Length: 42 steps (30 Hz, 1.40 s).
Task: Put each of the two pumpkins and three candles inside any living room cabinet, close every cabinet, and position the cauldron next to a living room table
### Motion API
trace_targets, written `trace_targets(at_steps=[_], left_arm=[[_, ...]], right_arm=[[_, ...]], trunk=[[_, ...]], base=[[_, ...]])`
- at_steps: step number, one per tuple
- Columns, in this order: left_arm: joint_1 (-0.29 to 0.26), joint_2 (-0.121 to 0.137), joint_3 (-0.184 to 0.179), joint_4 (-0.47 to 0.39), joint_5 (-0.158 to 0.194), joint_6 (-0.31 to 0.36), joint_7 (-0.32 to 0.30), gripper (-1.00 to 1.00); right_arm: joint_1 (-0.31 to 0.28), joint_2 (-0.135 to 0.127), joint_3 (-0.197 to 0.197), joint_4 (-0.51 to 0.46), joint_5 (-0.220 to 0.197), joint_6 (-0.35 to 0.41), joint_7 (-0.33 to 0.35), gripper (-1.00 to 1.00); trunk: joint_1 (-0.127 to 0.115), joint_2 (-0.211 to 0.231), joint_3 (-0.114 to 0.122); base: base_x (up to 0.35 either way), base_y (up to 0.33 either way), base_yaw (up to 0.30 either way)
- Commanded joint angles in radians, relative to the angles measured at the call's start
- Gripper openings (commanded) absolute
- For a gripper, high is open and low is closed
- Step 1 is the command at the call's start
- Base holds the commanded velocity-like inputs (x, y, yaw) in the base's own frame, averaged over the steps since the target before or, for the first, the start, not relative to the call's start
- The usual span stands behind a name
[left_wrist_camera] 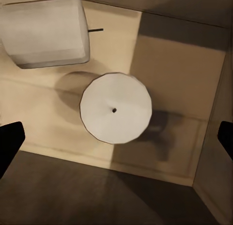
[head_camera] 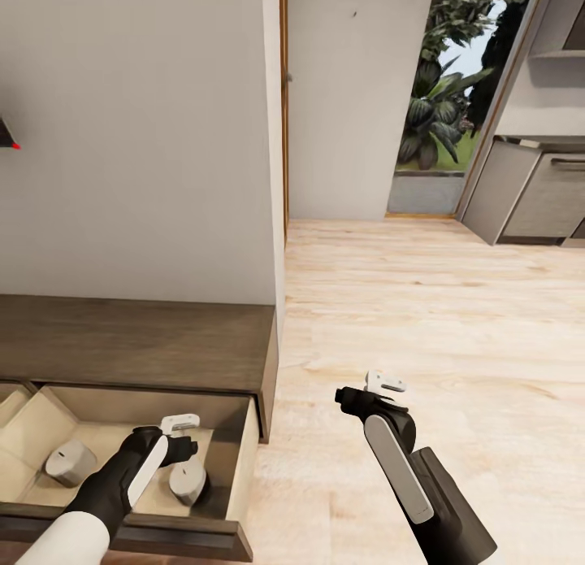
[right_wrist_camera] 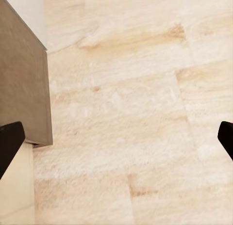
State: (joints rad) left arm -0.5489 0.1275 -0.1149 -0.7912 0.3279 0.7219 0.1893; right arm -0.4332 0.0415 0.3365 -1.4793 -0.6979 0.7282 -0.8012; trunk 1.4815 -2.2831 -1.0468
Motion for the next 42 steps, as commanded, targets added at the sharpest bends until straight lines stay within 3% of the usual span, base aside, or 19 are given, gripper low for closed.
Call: trace_targets(at_steps=[1,42], left_arm=[[0.0,0.001,-0.005,-0.001,0.011,0.003,0.009,1.0],[0.0,0.003,-0.002,-0.006,0.011,0.005,0.007,1.0]], right_arm=[[-0.001,0.0,0.001,-0.001,-0.009,0.002,-0.01,1.0],[-0.001,0.003,0.002,0.009,-0.014,0.004,-0.01,1.0]], trunk=[[-0.004,0.007,0.002],[-0.161,0.294,0.131]], base=[[0.0,0.0,0.0],[-0.026,0.0,0.0]])
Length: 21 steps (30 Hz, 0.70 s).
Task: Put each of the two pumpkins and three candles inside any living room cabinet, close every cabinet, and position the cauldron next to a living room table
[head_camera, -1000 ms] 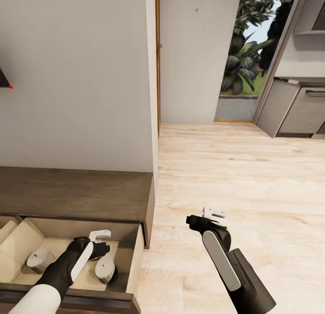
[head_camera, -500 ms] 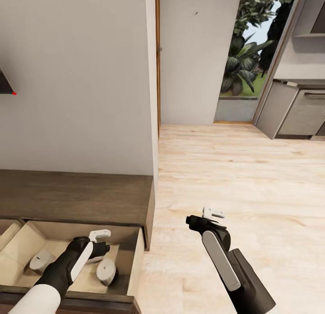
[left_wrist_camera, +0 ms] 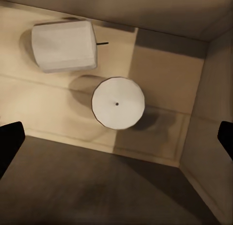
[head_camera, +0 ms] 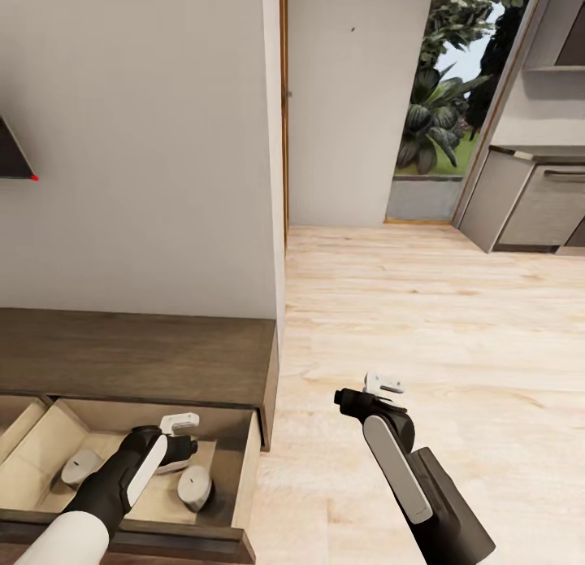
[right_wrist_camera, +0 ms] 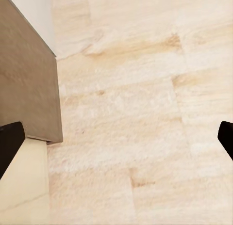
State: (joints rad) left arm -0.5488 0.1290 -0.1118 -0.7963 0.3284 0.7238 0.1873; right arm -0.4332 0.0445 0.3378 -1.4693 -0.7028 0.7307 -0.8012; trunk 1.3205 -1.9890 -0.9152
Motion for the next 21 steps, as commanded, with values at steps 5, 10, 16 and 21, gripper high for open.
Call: trace_targets(at_steps=[5,10,16,21], left_arm=[[0.0,0.001,-0.005,-0.001,0.011,0.008,0.008,1.0],[0.0,0.001,-0.005,-0.001,0.011,0.015,0.007,1.0],[-0.001,0.004,-0.004,-0.021,0.014,0.091,0.001,1.0],[-0.001,0.008,-0.004,-0.032,0.022,0.129,-0.001,1.0]], right_arm=[[-0.001,-0.002,0.0,0.0,-0.045,0.002,-0.011,1.0],[-0.001,-0.004,-0.001,0.004,-0.074,0.003,-0.012,1.0],[-0.001,-0.002,-0.004,0.008,-0.093,0.025,-0.019,1.0],[-0.001,-0.003,-0.007,0.008,-0.113,0.043,-0.023,1.0]], trunk=[[-0.019,0.035,0.015],[-0.039,0.07,0.031],[-0.062,0.112,0.049],[-0.081,0.147,0.065]], base=[[0.0,0.0,0.0],[0.0,0.0,0.0],[0.0,0.0,0.0],[0.0,0.0,0.0]])
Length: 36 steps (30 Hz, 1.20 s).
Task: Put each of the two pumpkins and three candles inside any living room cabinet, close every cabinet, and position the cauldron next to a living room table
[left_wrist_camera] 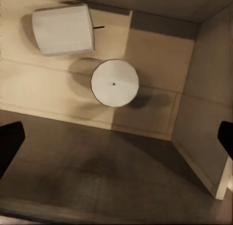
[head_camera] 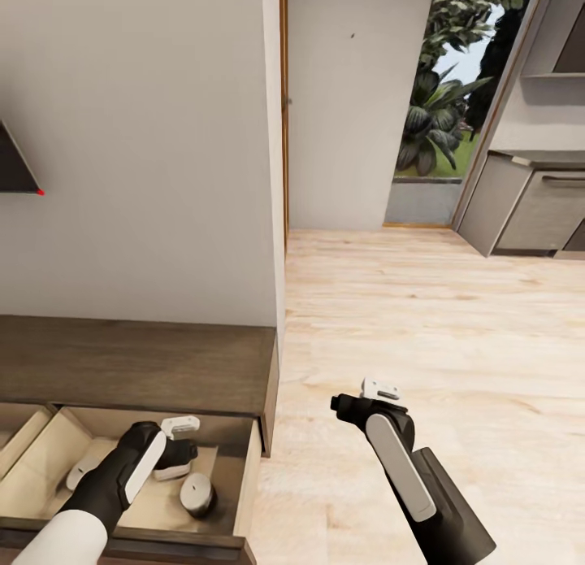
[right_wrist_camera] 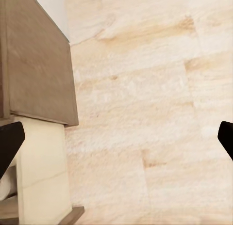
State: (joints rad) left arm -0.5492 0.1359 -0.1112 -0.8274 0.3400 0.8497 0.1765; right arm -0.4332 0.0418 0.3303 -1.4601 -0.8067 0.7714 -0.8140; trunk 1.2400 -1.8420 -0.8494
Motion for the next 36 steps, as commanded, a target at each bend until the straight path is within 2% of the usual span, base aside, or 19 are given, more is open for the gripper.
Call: trace_targets(at_steps=[1,7,11,22,36], left_arm=[[-0.001,0.002,-0.004,-0.002,0.012,0.006,0.009,1.0],[-0.001,0.004,-0.004,-0.004,0.013,0.025,0.009,1.0],[0.0,0.005,-0.004,-0.006,0.013,0.036,0.009,1.0],[0.0,0.007,-0.004,-0.006,0.01,0.043,0.009,1.0],[-0.001,0.007,-0.004,-0.006,0.01,0.044,0.009,1.0]], right_arm=[[-0.001,0.0,-0.002,-0.001,-0.01,0.003,-0.011,1.0],[-0.001,0.002,-0.046,0.001,-0.014,0.006,-0.014,1.0],[-0.001,0.001,-0.061,0.006,-0.014,0.006,-0.023,1.0],[-0.001,0.003,-0.121,0.039,-0.014,0.006,-0.139,1.0],[-0.001,0.006,-0.127,0.04,-0.015,0.006,-0.157,1.0]], trunk=[[-0.004,0.007,0.002],[-0.027,0.049,0.021],[-0.042,0.077,0.034],[-0.085,0.154,0.068],[-0.138,0.252,0.112]], base=[[0.0,0.0,0.0],[0.0,0.0,0.0],[0.0,0.0,0.0],[0.0,0.0,0.0],[0.0,0.0,0.0]])
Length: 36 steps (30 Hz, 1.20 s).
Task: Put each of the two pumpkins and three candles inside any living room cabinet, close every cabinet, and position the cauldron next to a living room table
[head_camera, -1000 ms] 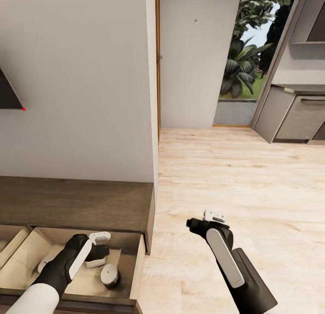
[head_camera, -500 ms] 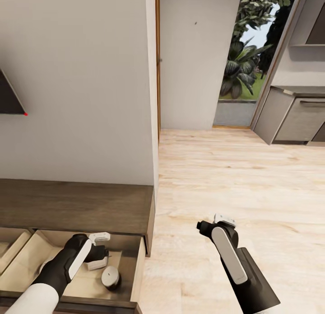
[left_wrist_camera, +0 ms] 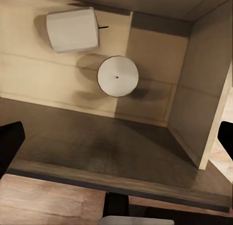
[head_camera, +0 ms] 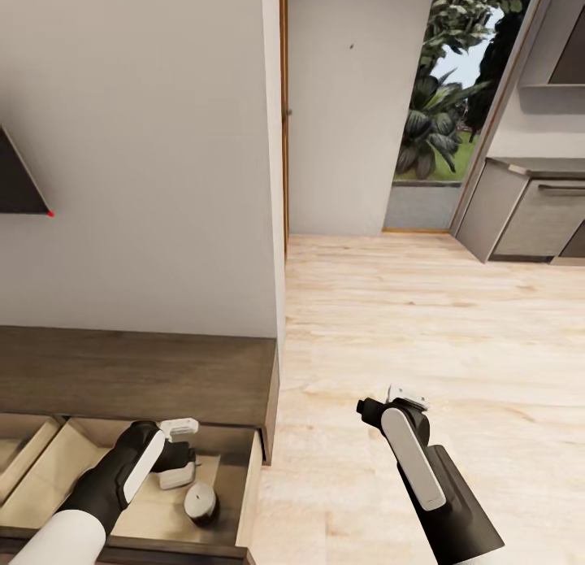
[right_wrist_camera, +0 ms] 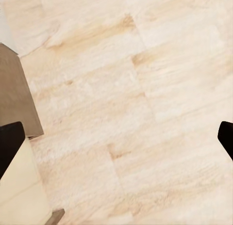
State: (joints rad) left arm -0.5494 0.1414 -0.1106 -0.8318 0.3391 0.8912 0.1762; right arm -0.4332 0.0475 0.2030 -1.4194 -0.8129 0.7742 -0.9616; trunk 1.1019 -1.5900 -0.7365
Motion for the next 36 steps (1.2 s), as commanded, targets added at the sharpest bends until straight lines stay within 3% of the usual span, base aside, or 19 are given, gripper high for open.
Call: trace_targets(at_steps=[1,36], left_arm=[[-0.001,0.001,-0.004,-0.001,0.011,0.003,0.009,1.0],[-0.001,-0.002,-0.006,-0.001,0.011,0.002,0.011,1.0]], right_arm=[[-0.001,0.0,0.001,-0.001,-0.008,0.004,-0.01,1.0],[-0.001,0.0,0.001,0.033,-0.009,0.003,-0.009,1.0]], trunk=[[-0.004,0.007,0.002],[-0.138,0.252,0.112]], base=[[0.0,0.0,0.0],[0.0,0.0,0.0]])
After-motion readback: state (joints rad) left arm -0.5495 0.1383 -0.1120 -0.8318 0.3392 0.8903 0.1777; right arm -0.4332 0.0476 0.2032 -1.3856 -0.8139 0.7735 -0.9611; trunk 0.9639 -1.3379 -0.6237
